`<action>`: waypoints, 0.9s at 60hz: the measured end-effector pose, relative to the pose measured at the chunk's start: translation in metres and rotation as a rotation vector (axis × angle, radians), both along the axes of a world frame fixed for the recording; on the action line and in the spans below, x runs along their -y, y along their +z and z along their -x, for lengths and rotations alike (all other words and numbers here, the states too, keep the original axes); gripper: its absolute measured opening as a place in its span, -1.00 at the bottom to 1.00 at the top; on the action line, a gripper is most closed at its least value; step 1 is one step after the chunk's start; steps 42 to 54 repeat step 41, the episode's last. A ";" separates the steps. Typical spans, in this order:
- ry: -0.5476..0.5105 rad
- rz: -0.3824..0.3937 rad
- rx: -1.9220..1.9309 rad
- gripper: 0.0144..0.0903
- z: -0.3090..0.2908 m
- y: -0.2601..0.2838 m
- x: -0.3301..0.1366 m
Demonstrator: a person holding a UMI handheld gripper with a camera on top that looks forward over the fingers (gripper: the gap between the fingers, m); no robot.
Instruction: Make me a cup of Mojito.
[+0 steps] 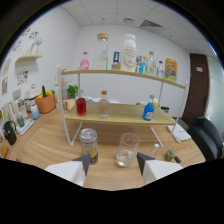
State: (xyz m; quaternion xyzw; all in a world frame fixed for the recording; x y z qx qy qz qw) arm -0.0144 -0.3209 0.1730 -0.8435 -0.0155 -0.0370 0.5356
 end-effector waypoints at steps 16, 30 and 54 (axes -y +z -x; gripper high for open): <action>-0.028 0.069 -0.047 0.88 -0.039 -0.011 0.026; -0.011 0.079 -0.057 0.88 -0.052 -0.013 0.038; 0.016 0.075 -0.058 0.89 -0.054 -0.009 0.042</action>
